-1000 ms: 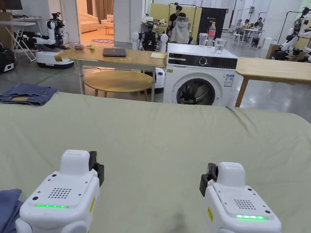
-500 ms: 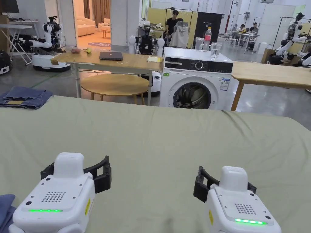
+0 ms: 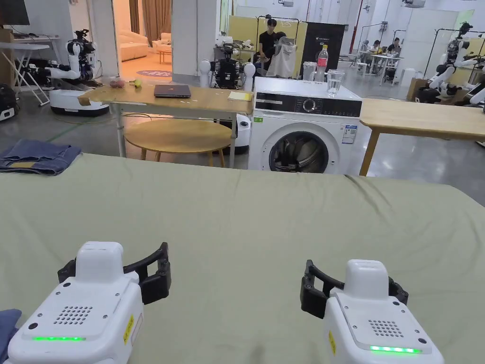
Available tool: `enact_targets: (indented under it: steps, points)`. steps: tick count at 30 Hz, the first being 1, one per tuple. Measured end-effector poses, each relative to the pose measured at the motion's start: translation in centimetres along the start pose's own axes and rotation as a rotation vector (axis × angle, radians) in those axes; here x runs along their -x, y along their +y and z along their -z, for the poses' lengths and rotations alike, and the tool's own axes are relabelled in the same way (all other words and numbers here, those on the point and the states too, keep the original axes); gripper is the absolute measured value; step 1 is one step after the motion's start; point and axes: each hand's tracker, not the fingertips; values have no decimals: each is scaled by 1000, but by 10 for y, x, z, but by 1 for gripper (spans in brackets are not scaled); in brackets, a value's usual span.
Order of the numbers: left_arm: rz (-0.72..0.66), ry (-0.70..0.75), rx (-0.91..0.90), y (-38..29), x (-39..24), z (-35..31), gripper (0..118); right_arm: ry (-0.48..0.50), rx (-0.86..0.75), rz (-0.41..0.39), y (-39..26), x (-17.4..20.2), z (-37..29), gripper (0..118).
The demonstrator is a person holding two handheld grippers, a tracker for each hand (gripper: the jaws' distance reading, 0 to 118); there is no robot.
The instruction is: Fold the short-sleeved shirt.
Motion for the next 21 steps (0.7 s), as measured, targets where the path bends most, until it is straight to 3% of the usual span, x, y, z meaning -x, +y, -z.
enact_targets:
  steps: [6, 10, 15, 21]
  points:
    - [78, 38, 6, -1, -7, 3, 92, 3, -16, -15, -1, 1, 0, 92]
    - [60, 13, 15, 0, -6, 3, 92, 44, -6, 24, 1, 0, 0, 93]
    - [52, 5, 76, -1, -6, 5, 92, -28, -3, -10, -1, 6, 3, 92]
    - [2, -8, 65, -4, -2, 1, 92, -13, 9, 39, 1, 5, 4, 92]
